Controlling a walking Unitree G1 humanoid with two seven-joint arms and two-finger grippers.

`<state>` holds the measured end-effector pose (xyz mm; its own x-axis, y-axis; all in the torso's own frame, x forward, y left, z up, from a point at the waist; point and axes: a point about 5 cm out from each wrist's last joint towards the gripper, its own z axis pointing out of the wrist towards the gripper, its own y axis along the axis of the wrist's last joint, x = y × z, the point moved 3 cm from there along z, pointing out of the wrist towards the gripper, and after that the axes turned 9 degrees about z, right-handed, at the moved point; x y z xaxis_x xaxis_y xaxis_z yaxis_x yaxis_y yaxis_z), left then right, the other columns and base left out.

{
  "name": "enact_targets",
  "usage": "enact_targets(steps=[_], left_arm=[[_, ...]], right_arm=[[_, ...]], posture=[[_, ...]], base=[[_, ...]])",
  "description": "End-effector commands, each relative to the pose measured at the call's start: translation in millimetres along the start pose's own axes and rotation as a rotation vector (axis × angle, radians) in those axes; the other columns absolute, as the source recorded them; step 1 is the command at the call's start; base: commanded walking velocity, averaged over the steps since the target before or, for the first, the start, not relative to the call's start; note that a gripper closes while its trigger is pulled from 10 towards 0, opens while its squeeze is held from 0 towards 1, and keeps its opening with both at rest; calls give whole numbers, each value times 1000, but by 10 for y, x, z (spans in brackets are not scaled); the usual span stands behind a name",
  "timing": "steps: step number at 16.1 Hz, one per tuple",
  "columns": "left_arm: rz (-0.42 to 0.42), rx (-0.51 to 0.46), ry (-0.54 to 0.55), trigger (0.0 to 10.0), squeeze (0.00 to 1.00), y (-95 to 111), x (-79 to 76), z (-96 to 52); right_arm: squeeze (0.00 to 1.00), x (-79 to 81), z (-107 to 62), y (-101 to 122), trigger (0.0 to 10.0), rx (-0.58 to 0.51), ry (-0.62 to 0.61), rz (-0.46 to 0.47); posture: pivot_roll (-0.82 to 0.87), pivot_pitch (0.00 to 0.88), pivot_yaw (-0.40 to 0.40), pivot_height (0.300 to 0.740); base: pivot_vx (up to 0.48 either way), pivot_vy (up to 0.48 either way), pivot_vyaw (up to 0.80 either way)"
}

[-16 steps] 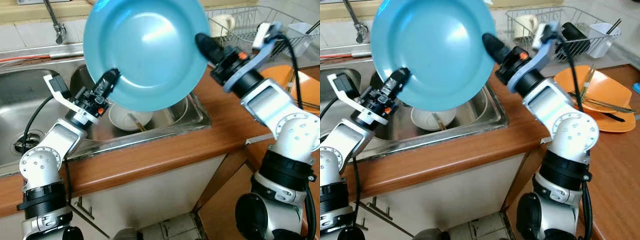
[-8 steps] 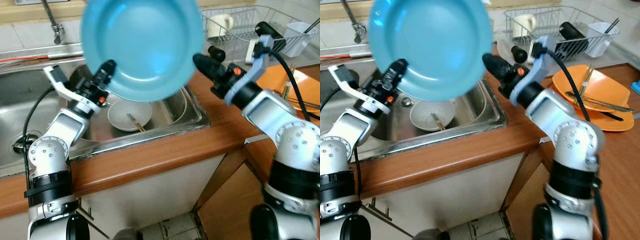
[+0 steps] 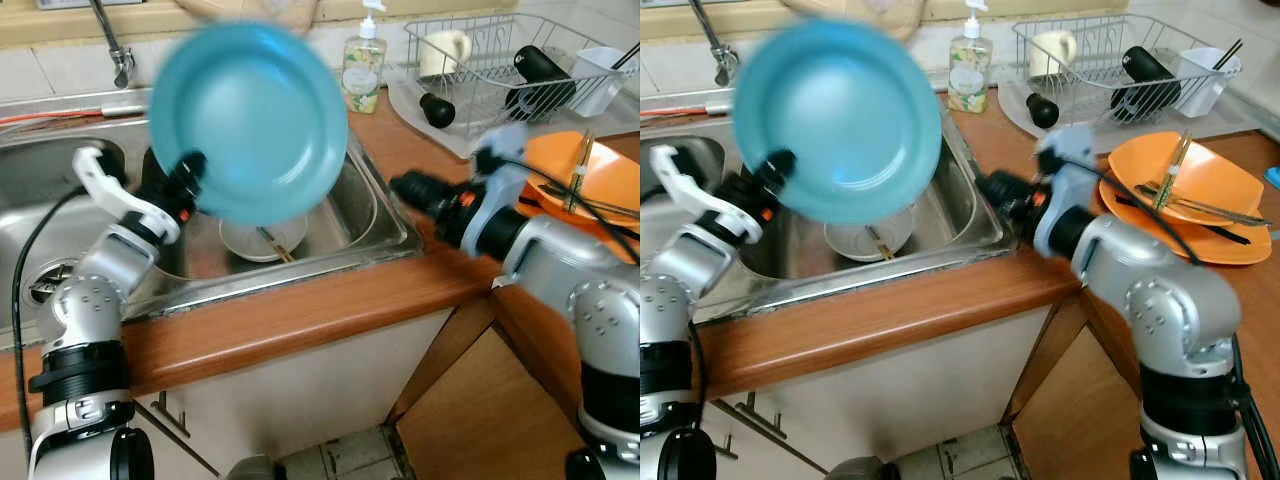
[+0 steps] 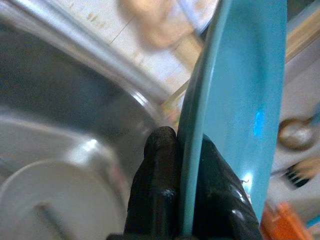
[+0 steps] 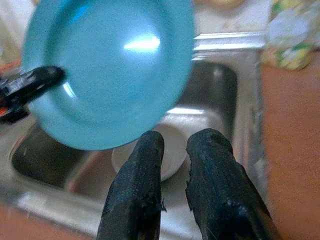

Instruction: Kitchen organization

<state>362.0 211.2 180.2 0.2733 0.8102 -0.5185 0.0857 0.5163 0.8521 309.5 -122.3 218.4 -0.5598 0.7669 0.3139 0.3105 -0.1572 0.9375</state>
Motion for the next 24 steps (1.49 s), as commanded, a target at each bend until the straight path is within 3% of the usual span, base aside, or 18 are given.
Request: enact_targets(steps=[1, 8, 9, 10, 11, 14, 15, 22, 23, 24], left_arm=[[58, 64, 61, 0, 0, -59, 30, 66], [156, 290, 228, 0, 0, -402, 202, 246], [155, 302, 234, 3020, 0, -416, 208, 251], [158, 348, 238, 8980, 0, -488, 205, 276], [153, 357, 237, 10000, 0, -505, 195, 289], [129, 412, 251, 10000, 0, -583, 220, 271], [129, 421, 260, 10000, 1000, -606, 239, 258], [150, 419, 257, 10000, 1000, -588, 277, 210], [201, 400, 250, 10000, 1000, -536, 285, 197], [279, 377, 232, 10000, 1000, -475, 283, 183]], right_arm=[[0, 69, -2, -32, 10000, 26, 21, -60], [0, 86, 16, -206, 10000, 115, 7, -129], [0, 86, 18, -208, 10000, 116, 8, -129], [0, 93, 29, -228, 10000, 125, 10, -132], [0, 98, 35, -233, 10000, 126, 11, -132], [0, 87, 50, -243, 10000, 124, -4, -127], [0, 74, 53, -248, 10000, 123, -15, -125], [0, -23, 75, -263, 10000, 121, -81, -91], [1000, -60, 79, -255, 10000, 114, -102, -64], [1000, -101, 78, -251, 10000, 113, -123, -40]], posture=[[-34, 0, 40, 740], [-43, 0, 50, 740], [-43, 0, 50, 740], [-42, 0, 52, 740], [-42, 0, 54, 740], [-44, 0, 59, 740], [-43, 0, 58, 740], [-41, 0, 58, 740], [-41, 0, 58, 740], [-41, 0, 58, 740]], base=[[0, 0, 0], [0, 0, 0], [0, 0, 0], [0, 0, 0], [0, 0, 0], [0, 0, 0], [0, 0, 0], [0, 0, 0], [0, 0, 0], [0, 0, 0]])
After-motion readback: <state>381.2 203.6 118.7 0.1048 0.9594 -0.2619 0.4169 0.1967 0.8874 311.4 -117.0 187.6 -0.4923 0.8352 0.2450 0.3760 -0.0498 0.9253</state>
